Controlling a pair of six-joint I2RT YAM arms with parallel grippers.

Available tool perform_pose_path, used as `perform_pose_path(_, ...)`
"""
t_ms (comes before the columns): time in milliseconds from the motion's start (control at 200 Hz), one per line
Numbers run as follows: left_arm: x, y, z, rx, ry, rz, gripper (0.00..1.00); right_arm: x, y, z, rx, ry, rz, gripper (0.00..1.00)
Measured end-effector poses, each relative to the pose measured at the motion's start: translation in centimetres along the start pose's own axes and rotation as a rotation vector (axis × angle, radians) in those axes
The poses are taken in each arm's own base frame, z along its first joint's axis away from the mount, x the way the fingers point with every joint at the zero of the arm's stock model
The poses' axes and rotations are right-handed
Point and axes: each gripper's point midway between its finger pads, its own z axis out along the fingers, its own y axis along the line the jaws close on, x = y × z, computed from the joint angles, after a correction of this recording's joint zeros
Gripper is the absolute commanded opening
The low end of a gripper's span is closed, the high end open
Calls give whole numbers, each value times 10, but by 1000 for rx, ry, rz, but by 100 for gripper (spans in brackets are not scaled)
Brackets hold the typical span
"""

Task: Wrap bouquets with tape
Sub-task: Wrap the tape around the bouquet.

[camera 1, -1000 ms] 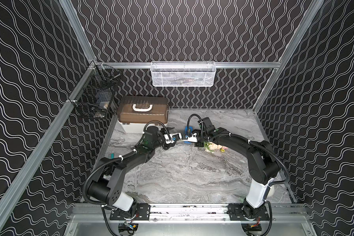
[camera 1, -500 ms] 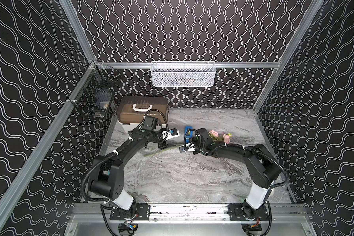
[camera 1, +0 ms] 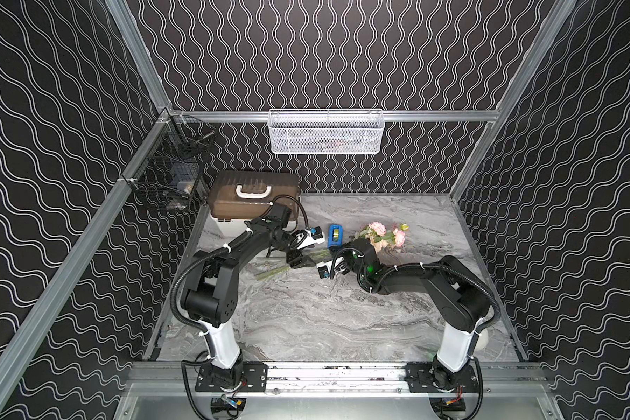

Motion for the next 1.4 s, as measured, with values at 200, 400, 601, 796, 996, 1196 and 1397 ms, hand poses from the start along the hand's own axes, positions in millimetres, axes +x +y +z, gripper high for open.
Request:
perform_pose_path(200,10,4,18,24,67,12,73,-6,-5,-2,42,-27,-25,0)
perform_pose_path(400,15,6,24,19,98,39,48,-12,-3,-2,48,-45,-37,0)
perform_pose_path(601,19,10,33,47,115,21,4,-15,2,-2,41,-48,-38,0)
perform_pose_path(796,13,15,29,24,103,48,0,-18,2,-15,42,-67,3,40)
perform_pose_path(996,14,10,22,-28,102,100,0,-24,-21,-58,7,-93,137,41)
perform_pose_path(1196,13,7,21,-114,117,193,0,-22,-52,-106,-107,-65,335,40)
perform_pose_path(1397,11,2,21,-222,106,303,0,-9,-67,-120,-222,-24,503,38)
